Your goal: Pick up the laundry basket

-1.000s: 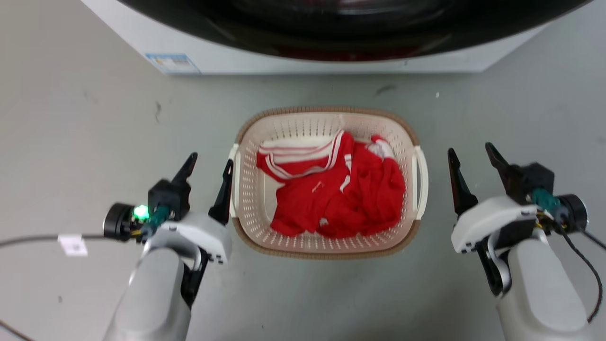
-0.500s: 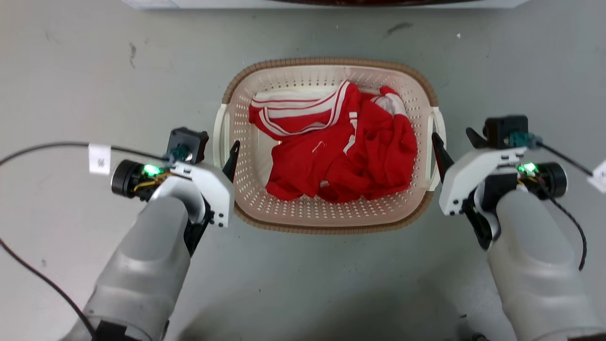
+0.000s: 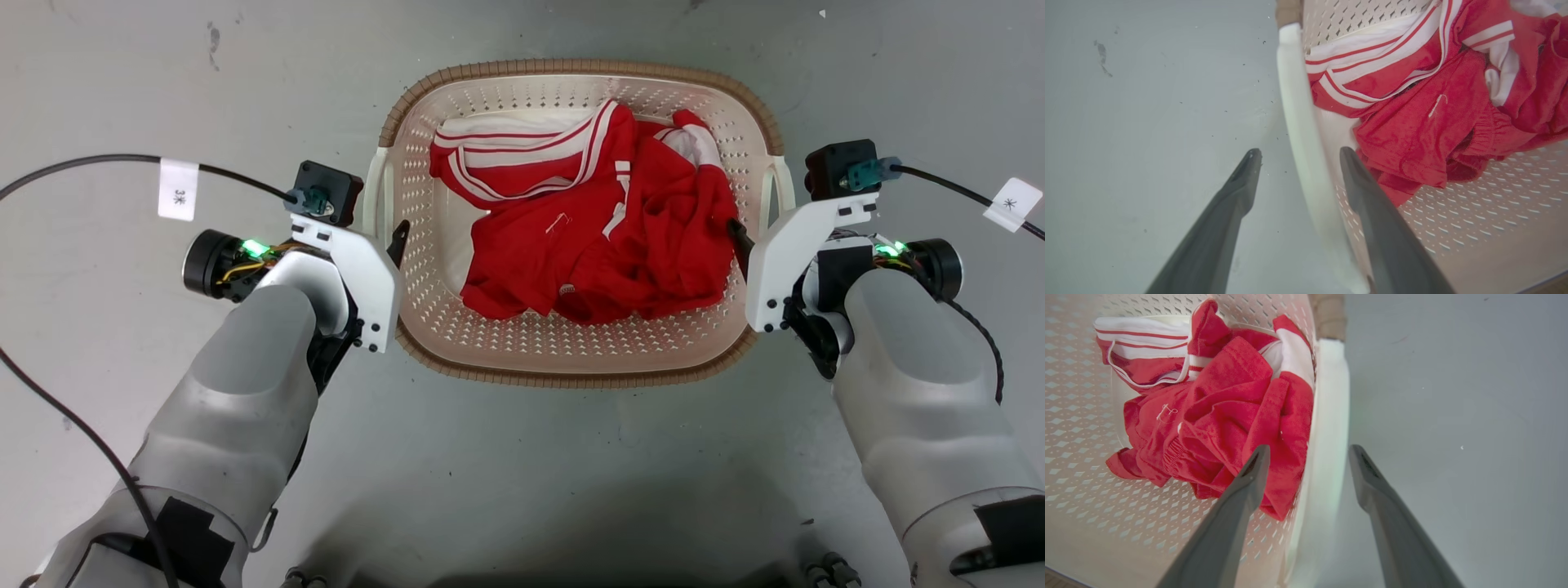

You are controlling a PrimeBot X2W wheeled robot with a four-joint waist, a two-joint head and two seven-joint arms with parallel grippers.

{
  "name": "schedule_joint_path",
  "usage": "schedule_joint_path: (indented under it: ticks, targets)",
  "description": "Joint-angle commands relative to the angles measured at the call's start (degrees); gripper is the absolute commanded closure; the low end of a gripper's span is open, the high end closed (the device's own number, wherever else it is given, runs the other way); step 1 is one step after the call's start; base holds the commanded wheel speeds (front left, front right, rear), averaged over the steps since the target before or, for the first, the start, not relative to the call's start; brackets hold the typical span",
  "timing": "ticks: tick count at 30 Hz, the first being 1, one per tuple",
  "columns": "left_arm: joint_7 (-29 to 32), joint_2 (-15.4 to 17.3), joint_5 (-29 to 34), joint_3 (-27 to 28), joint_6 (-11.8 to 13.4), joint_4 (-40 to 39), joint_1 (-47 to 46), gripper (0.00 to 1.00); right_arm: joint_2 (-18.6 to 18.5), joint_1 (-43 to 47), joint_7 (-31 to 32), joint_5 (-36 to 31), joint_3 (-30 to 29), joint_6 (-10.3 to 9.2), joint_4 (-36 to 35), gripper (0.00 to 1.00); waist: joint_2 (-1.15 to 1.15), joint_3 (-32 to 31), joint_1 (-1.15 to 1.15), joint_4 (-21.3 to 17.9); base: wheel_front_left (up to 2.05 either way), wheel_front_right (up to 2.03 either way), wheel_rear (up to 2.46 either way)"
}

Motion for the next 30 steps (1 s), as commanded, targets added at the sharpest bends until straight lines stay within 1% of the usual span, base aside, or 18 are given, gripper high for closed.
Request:
schedule_joint_path:
  ticks: [1, 5, 13, 14, 15, 16, 17, 18, 19, 25, 30]
  targets:
    - [0.6, 0.3, -1.5, -1.5, -0.1, 0.3, -1.0, 0.0, -0.1, -1.5, -0.4, 0.7, 0.5, -0.04, 1.5, 0.0, 0.0, 0.4, -0.01, 0.1, 0.0, 0.0, 0.0]
    - [1.3, 0.8, -3.0, -3.6, -0.1, 0.3, -2.0, 0.0, -0.1, -2.6, -0.7, 1.9, 1.2, -0.04, 3.5, 0.0, 0.0, 1.0, -0.01, 0.2, 0.0, 0.0, 0.0]
    - [0.1, 1.4, -7.3, -9.2, -0.1, 1.2, -3.3, 0.0, -0.1, -5.1, -2.7, 4.9, 3.7, -0.04, 8.1, 0.0, 0.0, 1.7, -0.01, 0.3, 0.0, 0.0, 0.0]
    - [0.1, 1.2, -7.9, -9.7, -0.1, 1.3, -3.2, 0.24, -0.1, -5.2, -3.0, 5.3, 4.0, -0.04, 8.4, 0.0, 0.0, 1.8, -0.01, 0.4, 0.0, 0.0, 0.0]
    - [0.2, 1.0, -8.3, -10.3, -0.1, 1.2, -3.1, 0.82, -0.1, -5.3, -3.1, 5.9, 4.1, -0.03, 8.6, 0.0, 0.0, 1.8, -0.01, 0.5, 0.0, 0.0, 0.0]
    - [0.1, 1.1, -8.6, -10.8, -0.1, 1.1, -3.3, 1.0, -0.1, -5.4, -3.2, 6.5, 4.2, -0.04, 8.9, 0.35, 0.0, 1.8, -0.01, 0.5, 0.0, 0.0, 0.0]
    - [-0.2, 1.2, -9.1, -11.1, -0.1, 1.2, -3.4, 1.0, -0.1, -5.6, -3.6, 6.9, 4.4, -0.04, 9.1, 0.65, 0.0, 1.9, -0.01, 0.6, 0.0, 0.0, 0.0]
    - [-0.3, 1.3, -9.5, -11.4, 0.0, 1.4, -3.5, 1.0, -0.1, -5.7, -3.8, 6.9, 4.7, -0.04, 9.4, 0.88, 0.0, 1.9, -0.01, 0.6, 0.0, 0.0, 0.0]
    - [-0.2, 1.3, -9.9, -12.0, 0.0, 1.5, -3.3, 1.0, -0.1, -5.7, -4.0, 6.9, 4.9, -0.04, 9.6, 1.0, 0.0, 1.8, -0.01, 0.6, 0.0, 0.0, 0.0]
    - [-0.9, 1.5, -12.2, -14.4, -0.1, 1.6, -3.8, 1.0, -0.2, -6.1, -4.9, 7.5, 5.8, -0.01, 10.6, 1.0, 0.0, 1.5, -0.01, 0.7, 0.0, 0.0, 0.0]
    - [-0.6, 1.4, -14.2, -16.4, -0.1, 1.5, -3.4, 1.0, -0.1, -6.1, -4.6, 6.1, 6.0, 0.0, 11.3, 1.0, 0.0, -0.3, -0.01, 0.8, 0.0, 0.0, 0.0]
